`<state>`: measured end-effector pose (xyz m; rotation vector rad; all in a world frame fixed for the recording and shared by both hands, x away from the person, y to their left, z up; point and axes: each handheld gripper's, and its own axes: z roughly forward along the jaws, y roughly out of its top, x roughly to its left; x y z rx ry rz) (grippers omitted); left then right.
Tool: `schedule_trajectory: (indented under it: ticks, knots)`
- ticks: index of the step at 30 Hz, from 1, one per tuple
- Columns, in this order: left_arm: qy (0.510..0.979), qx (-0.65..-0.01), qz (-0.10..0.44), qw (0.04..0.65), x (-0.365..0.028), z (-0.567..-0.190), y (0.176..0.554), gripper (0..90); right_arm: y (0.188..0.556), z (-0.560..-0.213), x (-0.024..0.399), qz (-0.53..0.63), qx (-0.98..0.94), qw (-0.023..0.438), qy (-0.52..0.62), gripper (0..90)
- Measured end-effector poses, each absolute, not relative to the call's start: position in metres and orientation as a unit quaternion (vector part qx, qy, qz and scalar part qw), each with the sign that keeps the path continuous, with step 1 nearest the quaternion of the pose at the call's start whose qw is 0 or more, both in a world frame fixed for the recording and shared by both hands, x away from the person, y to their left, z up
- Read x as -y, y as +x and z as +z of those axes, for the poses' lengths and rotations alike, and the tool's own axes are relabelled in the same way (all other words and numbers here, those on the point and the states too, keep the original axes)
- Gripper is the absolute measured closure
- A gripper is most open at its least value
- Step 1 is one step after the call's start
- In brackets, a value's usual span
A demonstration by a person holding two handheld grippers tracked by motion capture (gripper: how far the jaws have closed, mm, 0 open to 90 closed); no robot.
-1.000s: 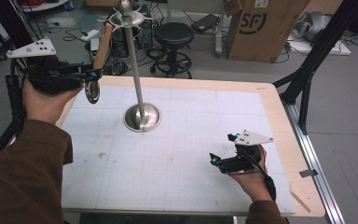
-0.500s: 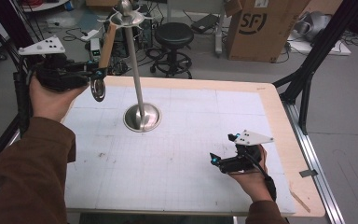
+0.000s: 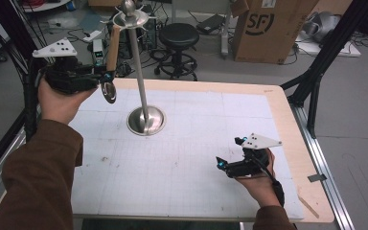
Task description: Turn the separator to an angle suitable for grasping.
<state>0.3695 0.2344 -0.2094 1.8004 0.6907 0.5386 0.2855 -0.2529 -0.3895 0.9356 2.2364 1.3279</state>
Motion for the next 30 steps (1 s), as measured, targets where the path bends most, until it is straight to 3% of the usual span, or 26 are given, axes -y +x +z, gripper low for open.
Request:
schedule_trajectory:
  ticks: [30]
  knots:
    - [0.756, -0.312, 0.208, 0.536, -0.231, -0.217, 0.390, 69.0, 0.286, -0.390, 0.254, 0.472, -0.794, 0.186, 0.334, 0.8]
